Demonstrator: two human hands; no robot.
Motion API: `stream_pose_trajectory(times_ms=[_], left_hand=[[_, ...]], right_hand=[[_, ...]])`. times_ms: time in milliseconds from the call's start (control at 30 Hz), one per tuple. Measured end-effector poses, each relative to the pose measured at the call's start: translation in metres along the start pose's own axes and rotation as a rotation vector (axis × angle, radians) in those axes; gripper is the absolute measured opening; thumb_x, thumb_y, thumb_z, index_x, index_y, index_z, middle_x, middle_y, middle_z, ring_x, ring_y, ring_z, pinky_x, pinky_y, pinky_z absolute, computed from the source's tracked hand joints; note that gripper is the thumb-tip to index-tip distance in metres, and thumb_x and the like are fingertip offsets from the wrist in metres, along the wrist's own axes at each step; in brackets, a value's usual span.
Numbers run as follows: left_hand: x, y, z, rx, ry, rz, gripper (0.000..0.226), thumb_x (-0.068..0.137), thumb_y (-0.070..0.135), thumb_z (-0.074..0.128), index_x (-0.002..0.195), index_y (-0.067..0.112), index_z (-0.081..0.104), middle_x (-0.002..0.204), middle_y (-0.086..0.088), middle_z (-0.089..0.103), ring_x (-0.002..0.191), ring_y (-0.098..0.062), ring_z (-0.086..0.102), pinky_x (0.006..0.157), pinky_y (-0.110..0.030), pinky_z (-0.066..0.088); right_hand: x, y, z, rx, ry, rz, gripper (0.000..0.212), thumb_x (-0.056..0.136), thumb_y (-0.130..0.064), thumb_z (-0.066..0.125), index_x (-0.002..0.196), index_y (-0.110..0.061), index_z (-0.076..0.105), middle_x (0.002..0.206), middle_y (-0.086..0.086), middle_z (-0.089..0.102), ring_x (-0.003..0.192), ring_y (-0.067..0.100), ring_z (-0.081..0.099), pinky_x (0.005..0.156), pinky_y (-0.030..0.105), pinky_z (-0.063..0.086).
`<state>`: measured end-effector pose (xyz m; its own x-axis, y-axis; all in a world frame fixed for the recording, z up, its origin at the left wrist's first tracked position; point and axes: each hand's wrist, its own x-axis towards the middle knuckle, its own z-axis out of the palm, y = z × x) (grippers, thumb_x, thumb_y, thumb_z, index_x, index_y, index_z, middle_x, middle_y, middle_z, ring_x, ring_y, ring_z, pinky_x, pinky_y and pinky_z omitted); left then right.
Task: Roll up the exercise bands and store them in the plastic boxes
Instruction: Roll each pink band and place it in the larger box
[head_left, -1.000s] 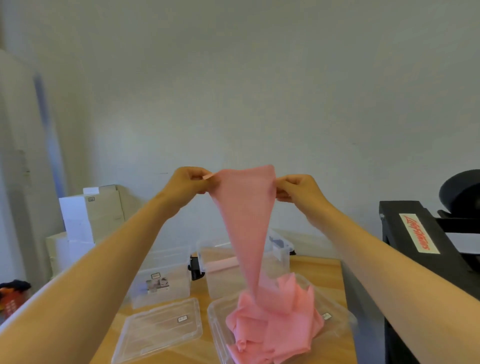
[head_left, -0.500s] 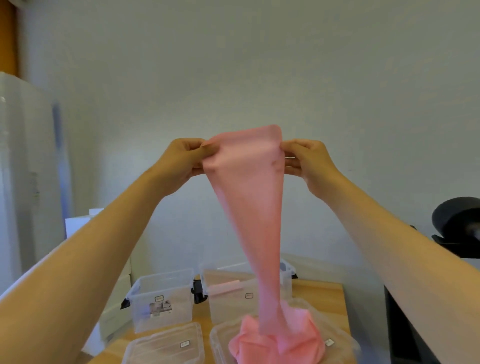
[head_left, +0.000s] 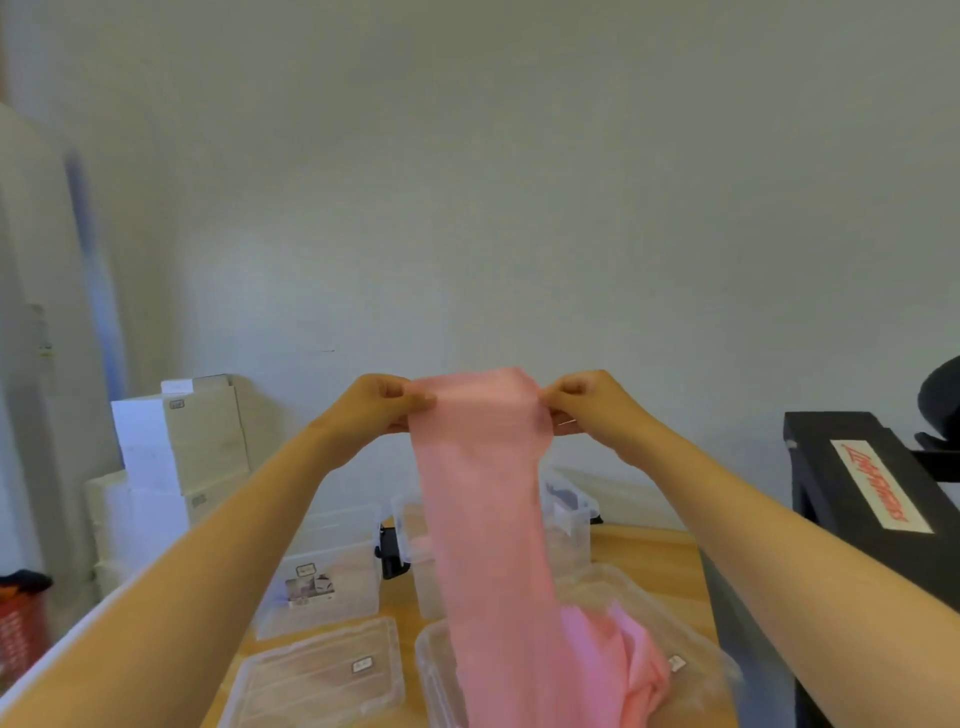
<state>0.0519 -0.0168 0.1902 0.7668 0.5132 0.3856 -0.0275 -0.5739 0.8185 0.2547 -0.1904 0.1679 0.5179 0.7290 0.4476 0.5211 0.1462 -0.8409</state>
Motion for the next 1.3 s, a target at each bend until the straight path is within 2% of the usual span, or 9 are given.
stream_pose_trajectory(times_ms=[300, 400, 600, 700, 800, 967, 1067, 1167, 1300], left_hand=[[-0.002, -0.067, 0.024, -0.057, -0.180, -0.167, 0.020, 0.095, 0.017, 0.059, 0.093, 0.002, 0.073, 0.096, -0.011, 0.076, 0.094, -0.023, 0.072, 0.086, -0.026, 0.056], [-0.023, -0.082, 0.036, -0.091, -0.315, -0.266, 0.025, 0.091, 0.019, 0.060, 0.100, -0.001, 0.072, 0.099, -0.012, 0.075, 0.094, -0.021, 0.072, 0.086, -0.025, 0.055], [-0.072, -0.119, 0.067, -0.036, -0.476, -0.463, 0.031, 0.084, 0.037, 0.061, 0.080, 0.009, 0.075, 0.089, -0.008, 0.075, 0.083, -0.016, 0.072, 0.085, -0.026, 0.055], [-0.078, -0.133, 0.078, -0.053, -0.498, -0.512, 0.045, 0.086, 0.044, 0.058, 0.082, 0.002, 0.072, 0.096, -0.021, 0.073, 0.091, -0.029, 0.073, 0.092, -0.034, 0.055], [-0.076, -0.149, 0.084, -0.036, -0.472, -0.509, 0.040, 0.095, 0.036, 0.056, 0.086, 0.001, 0.071, 0.097, -0.019, 0.074, 0.093, -0.029, 0.072, 0.095, -0.037, 0.054], [-0.070, -0.188, 0.104, 0.262, -0.361, -0.387, 0.012, 0.094, 0.013, 0.062, 0.091, 0.013, 0.074, 0.085, 0.006, 0.072, 0.083, -0.009, 0.069, 0.079, -0.020, 0.051], [-0.071, -0.212, 0.120, 0.350, -0.279, -0.309, 0.016, 0.088, 0.010, 0.070, 0.103, 0.007, 0.074, 0.089, 0.006, 0.066, 0.083, -0.004, 0.060, 0.072, -0.004, 0.041], [-0.073, -0.235, 0.133, 0.344, -0.231, -0.302, 0.020, 0.084, 0.009, 0.074, 0.103, 0.005, 0.074, 0.096, -0.001, 0.067, 0.092, -0.015, 0.062, 0.082, -0.017, 0.046], [-0.075, -0.242, 0.138, 0.341, -0.199, -0.288, 0.011, 0.079, 0.006, 0.078, 0.079, 0.016, 0.074, 0.076, 0.011, 0.066, 0.070, 0.001, 0.058, 0.078, -0.023, 0.047]], right_hand=[[-0.012, 0.067, 0.016, 0.086, -0.084, 0.163, 0.016, 0.092, -0.005, 0.053, 0.091, -0.001, 0.069, 0.080, 0.010, 0.068, 0.067, 0.011, 0.067, 0.060, 0.016, 0.053], [-0.033, 0.084, 0.018, 0.154, -0.197, 0.254, 0.013, 0.093, -0.008, 0.055, 0.091, -0.004, 0.067, 0.084, 0.012, 0.068, 0.074, 0.018, 0.067, 0.068, 0.021, 0.056], [-0.086, 0.124, 0.023, 0.057, -0.488, 0.389, 0.014, 0.092, -0.013, 0.059, 0.085, -0.005, 0.069, 0.079, 0.007, 0.070, 0.073, 0.018, 0.067, 0.075, 0.026, 0.054], [-0.098, 0.139, 0.022, 0.047, -0.528, 0.431, 0.024, 0.095, -0.022, 0.055, 0.091, -0.004, 0.070, 0.077, 0.013, 0.072, 0.078, 0.023, 0.071, 0.081, 0.031, 0.056], [-0.099, 0.155, 0.028, 0.022, -0.475, 0.440, 0.028, 0.095, -0.023, 0.055, 0.097, 0.000, 0.070, 0.072, 0.019, 0.070, 0.079, 0.028, 0.072, 0.083, 0.036, 0.056], [-0.089, 0.189, 0.053, -0.215, -0.302, 0.345, 0.011, 0.089, -0.011, 0.063, 0.089, -0.006, 0.072, 0.081, 0.005, 0.072, 0.076, 0.014, 0.066, 0.066, 0.018, 0.050], [-0.087, 0.206, 0.065, -0.425, -0.271, 0.248, 0.011, 0.086, -0.012, 0.064, 0.091, -0.012, 0.074, 0.092, -0.003, 0.072, 0.087, 0.008, 0.064, 0.080, 0.019, 0.048], [-0.086, 0.221, 0.073, -0.559, -0.334, 0.262, 0.014, 0.086, -0.018, 0.064, 0.095, -0.014, 0.074, 0.100, -0.001, 0.072, 0.095, 0.013, 0.063, 0.090, 0.031, 0.048], [-0.089, 0.224, 0.076, -0.603, -0.371, 0.298, 0.019, 0.086, -0.024, 0.067, 0.068, -0.027, 0.065, 0.083, -0.002, 0.070, 0.081, 0.016, 0.064, 0.076, 0.031, 0.049]])
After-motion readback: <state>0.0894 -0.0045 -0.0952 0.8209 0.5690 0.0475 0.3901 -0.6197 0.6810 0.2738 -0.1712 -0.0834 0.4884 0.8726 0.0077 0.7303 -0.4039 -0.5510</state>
